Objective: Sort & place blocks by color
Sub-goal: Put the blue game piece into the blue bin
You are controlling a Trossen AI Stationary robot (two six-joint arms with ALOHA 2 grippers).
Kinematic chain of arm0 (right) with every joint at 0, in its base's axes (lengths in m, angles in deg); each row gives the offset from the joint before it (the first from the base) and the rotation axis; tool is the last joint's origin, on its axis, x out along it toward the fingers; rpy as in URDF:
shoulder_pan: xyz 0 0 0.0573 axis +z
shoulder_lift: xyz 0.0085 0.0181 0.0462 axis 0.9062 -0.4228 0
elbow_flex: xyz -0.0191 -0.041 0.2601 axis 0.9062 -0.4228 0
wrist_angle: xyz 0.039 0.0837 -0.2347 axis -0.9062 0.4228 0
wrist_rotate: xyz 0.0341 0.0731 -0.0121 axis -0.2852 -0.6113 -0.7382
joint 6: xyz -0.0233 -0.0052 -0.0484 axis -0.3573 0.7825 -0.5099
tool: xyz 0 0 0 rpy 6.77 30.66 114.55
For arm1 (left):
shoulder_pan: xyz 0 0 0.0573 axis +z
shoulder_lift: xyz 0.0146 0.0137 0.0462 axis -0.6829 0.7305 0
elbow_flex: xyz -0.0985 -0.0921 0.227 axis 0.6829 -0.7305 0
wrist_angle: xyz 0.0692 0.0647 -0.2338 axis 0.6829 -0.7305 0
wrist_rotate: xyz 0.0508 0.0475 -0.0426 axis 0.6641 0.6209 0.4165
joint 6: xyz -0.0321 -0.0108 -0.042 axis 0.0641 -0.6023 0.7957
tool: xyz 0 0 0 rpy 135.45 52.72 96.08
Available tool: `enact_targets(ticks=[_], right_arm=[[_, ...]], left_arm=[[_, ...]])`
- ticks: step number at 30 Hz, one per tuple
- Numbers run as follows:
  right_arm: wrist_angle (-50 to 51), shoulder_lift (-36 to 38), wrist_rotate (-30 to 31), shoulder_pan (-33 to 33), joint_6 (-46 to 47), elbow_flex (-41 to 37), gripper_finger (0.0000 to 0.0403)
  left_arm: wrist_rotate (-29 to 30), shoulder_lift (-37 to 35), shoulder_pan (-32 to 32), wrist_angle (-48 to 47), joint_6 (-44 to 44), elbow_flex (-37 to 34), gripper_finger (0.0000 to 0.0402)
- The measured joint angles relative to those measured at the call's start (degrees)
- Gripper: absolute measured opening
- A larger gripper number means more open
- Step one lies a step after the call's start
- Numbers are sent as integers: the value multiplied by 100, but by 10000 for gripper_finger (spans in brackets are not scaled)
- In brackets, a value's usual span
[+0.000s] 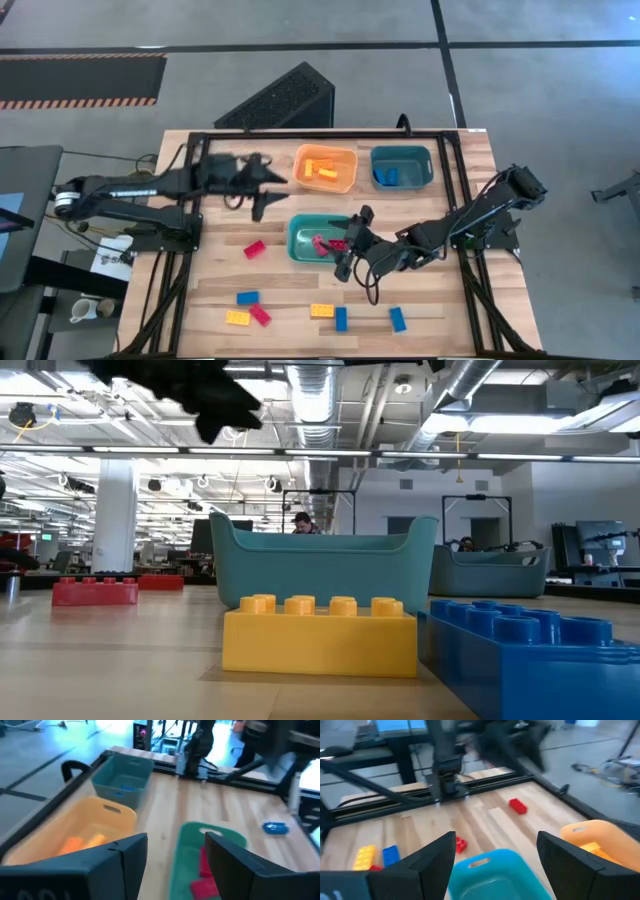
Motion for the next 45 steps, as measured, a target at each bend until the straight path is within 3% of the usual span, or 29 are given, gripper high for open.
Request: enact_targets(ticks=[9,13,32,45], right_arm=[[-30,-1,162,-226,170,0,302],[-8,-2,162,-391,326,0,302],[58,-2,-49,-620,555,-2,302],[479,-35,-177,-599,813,-4,302]], left_arm=[[1144,-1209,-978,1772,571,-1634,164],[1176,-1266,-1241,2707,739,-2050,162],[1158,-1261,-1414,2752,547,-2122,162],[1138,-1261,-1417,3328,457,-2122,162]])
